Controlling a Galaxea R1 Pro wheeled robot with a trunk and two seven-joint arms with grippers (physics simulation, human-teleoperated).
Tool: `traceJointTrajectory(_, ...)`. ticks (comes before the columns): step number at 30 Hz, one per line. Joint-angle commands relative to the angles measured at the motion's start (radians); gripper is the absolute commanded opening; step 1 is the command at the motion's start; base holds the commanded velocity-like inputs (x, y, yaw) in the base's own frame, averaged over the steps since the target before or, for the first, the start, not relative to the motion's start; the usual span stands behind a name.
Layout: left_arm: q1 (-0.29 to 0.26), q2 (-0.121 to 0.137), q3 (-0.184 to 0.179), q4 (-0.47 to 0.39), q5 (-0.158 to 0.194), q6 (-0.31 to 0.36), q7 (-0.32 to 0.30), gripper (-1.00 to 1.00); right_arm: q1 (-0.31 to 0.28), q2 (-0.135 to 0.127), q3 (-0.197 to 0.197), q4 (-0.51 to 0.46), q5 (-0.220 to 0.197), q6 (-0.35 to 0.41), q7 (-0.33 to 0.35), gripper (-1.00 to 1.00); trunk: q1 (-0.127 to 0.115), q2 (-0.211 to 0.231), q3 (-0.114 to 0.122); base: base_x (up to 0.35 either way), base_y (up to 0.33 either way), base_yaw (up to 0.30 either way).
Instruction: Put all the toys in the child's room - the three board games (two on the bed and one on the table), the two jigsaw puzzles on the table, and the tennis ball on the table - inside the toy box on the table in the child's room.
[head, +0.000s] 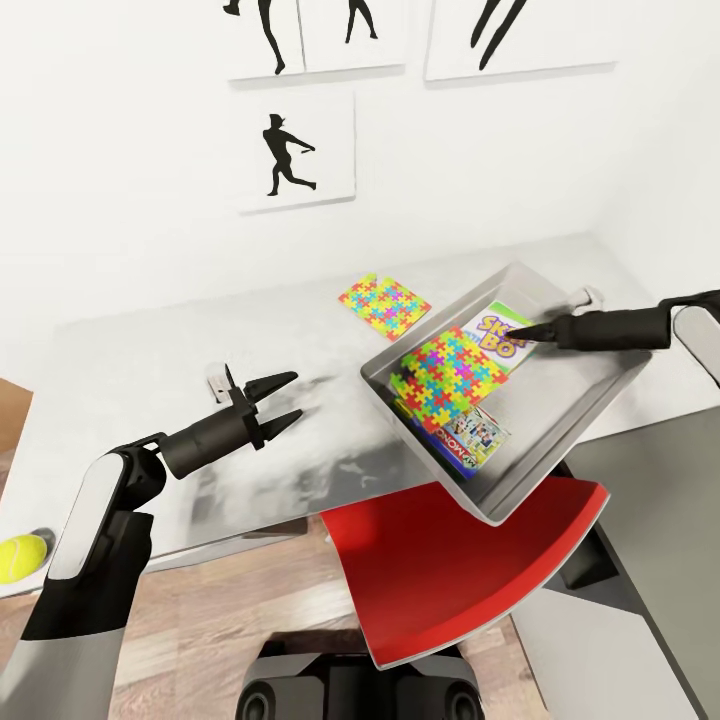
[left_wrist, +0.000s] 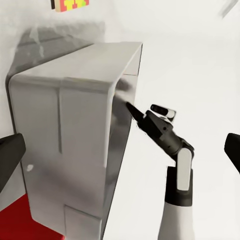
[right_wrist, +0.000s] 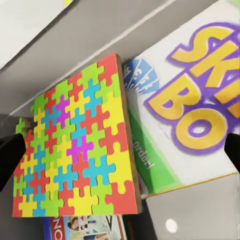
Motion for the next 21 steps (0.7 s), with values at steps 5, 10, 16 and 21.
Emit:
traceJointTrajectory(5, 0.000, -0.001, 0.001, 0.000, 0.010, 0.002, 0.010, 1.00, 0.011, -0.027, -0.021, -0.070, 0.002, 0.003, 0.005, 1.00, 0.001, -0.002, -0.001, 0.000, 0.000, 0.000)
traceJointTrajectory(10, 0.000, -0.002, 0.001, 0.000, 0.010, 0.001, 0.010, 1.00, 0.044, -0.046, -0.032, -0.158, 0.001, 0.008, 0.007, 1.00, 0.001, -0.002, -0.001, 0.000, 0.000, 0.000)
traceJointTrajectory(16, 0.000, -0.002, 0.001, 0.001, 0.009, 0.000, 0.009, 1.00, 0.101, -0.061, -0.056, -0.293, 0.000, 0.011, 0.008, 1.00, 0.001, -0.002, -0.001, 0.000, 0.000, 0.000)
traceJointTrajectory(21, 0.000, -0.002, 0.000, 0.001, 0.007, 0.000, 0.009, 1.00, 0.123, -0.086, -0.097, -0.337, -0.002, 0.015, 0.008, 1.00, 0.001, -0.002, -0.001, 0.000, 0.000, 0.000)
